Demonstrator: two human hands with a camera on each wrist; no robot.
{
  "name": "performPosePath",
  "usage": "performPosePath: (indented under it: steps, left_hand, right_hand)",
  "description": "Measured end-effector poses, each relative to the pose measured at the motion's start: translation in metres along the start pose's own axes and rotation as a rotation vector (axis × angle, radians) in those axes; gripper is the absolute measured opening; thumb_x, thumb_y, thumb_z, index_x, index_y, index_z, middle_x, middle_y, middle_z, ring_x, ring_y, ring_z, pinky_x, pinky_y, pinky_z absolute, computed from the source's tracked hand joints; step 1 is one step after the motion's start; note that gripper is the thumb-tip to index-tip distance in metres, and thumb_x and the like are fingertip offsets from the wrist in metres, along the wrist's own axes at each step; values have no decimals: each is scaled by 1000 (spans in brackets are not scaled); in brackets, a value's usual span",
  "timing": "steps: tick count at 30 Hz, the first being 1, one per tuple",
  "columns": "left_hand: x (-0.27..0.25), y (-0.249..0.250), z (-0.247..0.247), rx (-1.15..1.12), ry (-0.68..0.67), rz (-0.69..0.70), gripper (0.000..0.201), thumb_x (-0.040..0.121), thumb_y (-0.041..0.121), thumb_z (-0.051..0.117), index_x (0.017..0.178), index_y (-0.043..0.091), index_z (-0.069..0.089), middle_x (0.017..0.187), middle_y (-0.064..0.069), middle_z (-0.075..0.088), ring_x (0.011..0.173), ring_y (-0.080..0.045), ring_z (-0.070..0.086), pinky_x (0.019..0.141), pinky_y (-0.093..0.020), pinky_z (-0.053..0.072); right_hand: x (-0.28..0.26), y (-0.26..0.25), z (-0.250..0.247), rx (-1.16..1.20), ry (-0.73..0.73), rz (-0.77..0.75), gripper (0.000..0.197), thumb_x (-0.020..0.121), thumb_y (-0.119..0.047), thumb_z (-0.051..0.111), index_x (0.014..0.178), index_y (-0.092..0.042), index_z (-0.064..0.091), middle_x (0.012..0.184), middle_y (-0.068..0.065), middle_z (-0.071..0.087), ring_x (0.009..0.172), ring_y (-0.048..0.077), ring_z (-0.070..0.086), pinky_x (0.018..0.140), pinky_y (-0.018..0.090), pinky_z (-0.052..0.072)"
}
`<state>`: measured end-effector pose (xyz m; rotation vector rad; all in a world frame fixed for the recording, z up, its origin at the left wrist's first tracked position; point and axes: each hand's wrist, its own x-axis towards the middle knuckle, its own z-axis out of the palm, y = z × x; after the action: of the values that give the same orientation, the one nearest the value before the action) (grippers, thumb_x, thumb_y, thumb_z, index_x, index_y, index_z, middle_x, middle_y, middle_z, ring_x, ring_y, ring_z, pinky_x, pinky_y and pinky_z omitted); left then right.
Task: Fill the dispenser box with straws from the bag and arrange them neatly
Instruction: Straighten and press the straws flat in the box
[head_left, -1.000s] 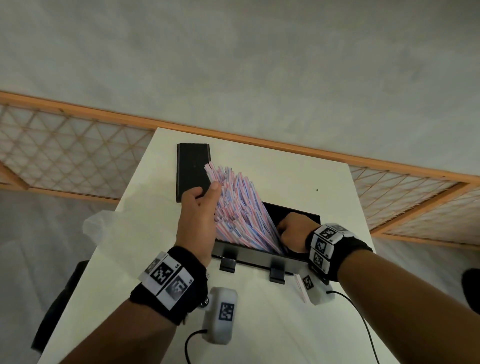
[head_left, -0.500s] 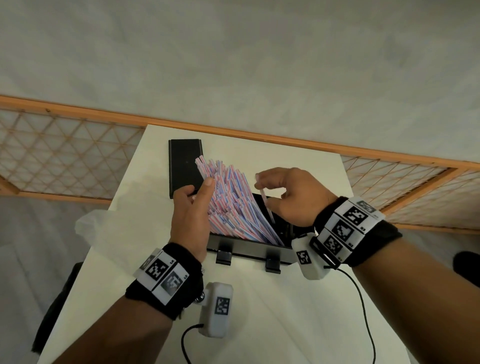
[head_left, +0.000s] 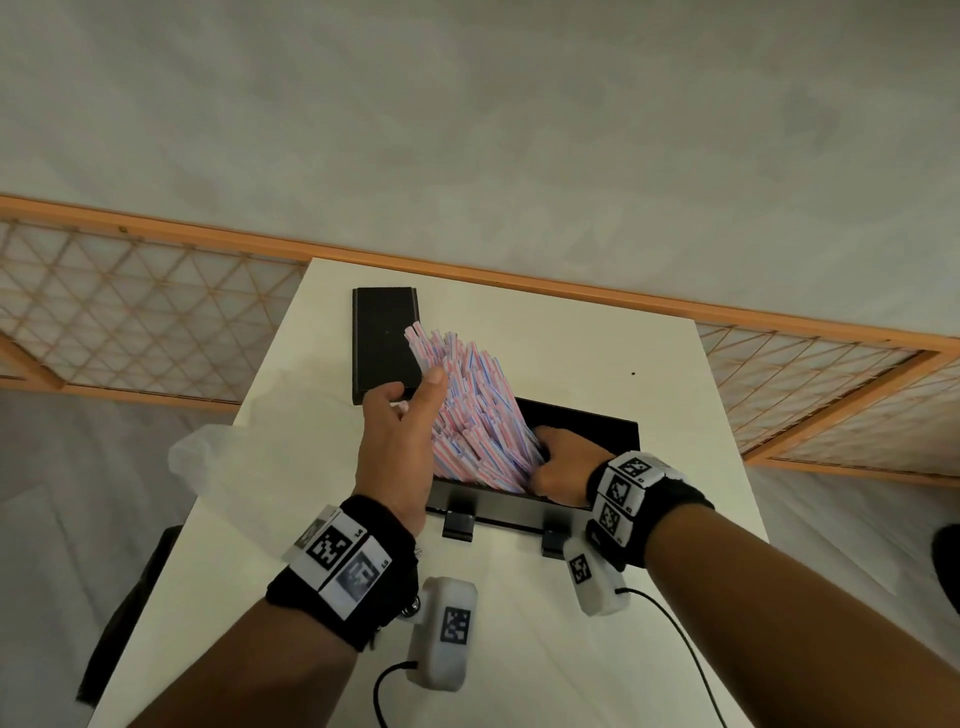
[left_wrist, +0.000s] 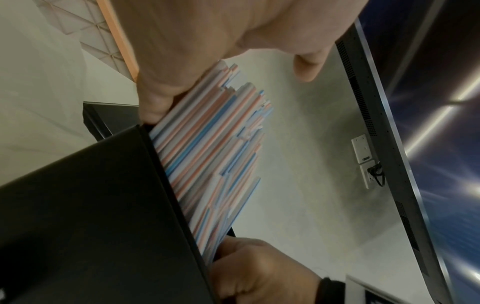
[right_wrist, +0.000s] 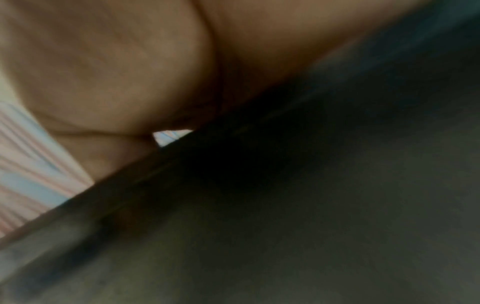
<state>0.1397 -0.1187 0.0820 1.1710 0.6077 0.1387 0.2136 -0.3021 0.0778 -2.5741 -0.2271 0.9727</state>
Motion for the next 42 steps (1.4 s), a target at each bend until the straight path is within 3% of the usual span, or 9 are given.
performPosePath:
  steps: [6, 11, 15, 18, 23, 28, 32, 35, 42]
  left_hand:
    - [-14, 14, 3, -2, 3, -36, 108, 52, 86, 71, 133, 21, 44, 127, -7, 63, 112, -25, 67, 98, -53, 54]
    - [-15, 14, 3, -25, -2, -27, 113, 52, 89, 71, 138, 20, 44, 131, -8, 62, 117, -26, 65, 100, -53, 53]
    - [-19, 13, 1, 26, 28, -11, 120, 43, 93, 68, 135, 21, 42, 129, -5, 62, 116, -23, 64, 102, -51, 51]
    - [-18, 13, -4, 56, 69, -30, 113, 47, 90, 69, 132, 20, 43, 125, -4, 64, 111, -21, 66, 101, -50, 51]
    - [-23, 18, -12, 421, 36, -30, 101, 46, 96, 55, 113, 21, 52, 106, 3, 66, 102, -20, 64, 94, -53, 53]
    - [-25, 14, -21, 528, -58, -22, 93, 43, 96, 68, 101, 23, 67, 96, 2, 74, 87, -17, 66, 84, -48, 58]
    - [-25, 11, -18, 501, -91, -39, 59, 53, 56, 91, 88, 16, 67, 75, 2, 73, 69, -19, 66, 79, -51, 59]
    - [-24, 7, -7, 458, -50, -21, 67, 46, 59, 86, 88, 13, 62, 75, -1, 74, 73, -23, 74, 80, -53, 61]
    - [-18, 0, -3, 429, -46, 19, 45, 81, 47, 80, 75, 6, 62, 75, -8, 75, 73, -25, 77, 78, -47, 63]
  right_hand:
    - [0, -14, 0, -11, 120, -169, 55, 78, 0, 54, 127, -23, 57, 120, 1, 65, 112, 22, 59, 91, 27, 45]
    - [-4, -18, -12, -101, 261, -289, 29, 86, -12, 59, 113, -20, 60, 109, 2, 67, 98, 22, 60, 78, 23, 39]
    - [-11, 1, -13, -97, 342, -217, 52, 78, -27, 75, 127, -20, 58, 119, 3, 62, 109, 23, 59, 89, 21, 40]
    - [-35, 16, -4, -71, 543, -211, 35, 75, -45, 74, 91, -20, 57, 90, -2, 59, 79, 19, 54, 68, 24, 37]
    - [-53, 29, 27, -66, 144, -169, 51, 74, -72, 59, 84, -22, 61, 73, -7, 64, 68, 6, 62, 67, 29, 53]
    - [-42, 21, 30, -63, 297, -267, 40, 89, -58, 55, 87, -18, 61, 75, -4, 62, 72, 15, 58, 67, 30, 47]
    - [-42, 16, 28, -29, 311, -274, 38, 86, -55, 62, 84, -17, 58, 75, -4, 61, 70, 15, 58, 65, 29, 47]
    - [-40, 14, 28, -35, 313, -263, 39, 84, -55, 65, 78, -18, 53, 69, -7, 54, 64, 12, 52, 58, 26, 42]
    - [-40, 18, 26, 39, 286, -347, 35, 92, -44, 61, 75, -14, 66, 68, 4, 63, 59, 11, 51, 62, 29, 45]
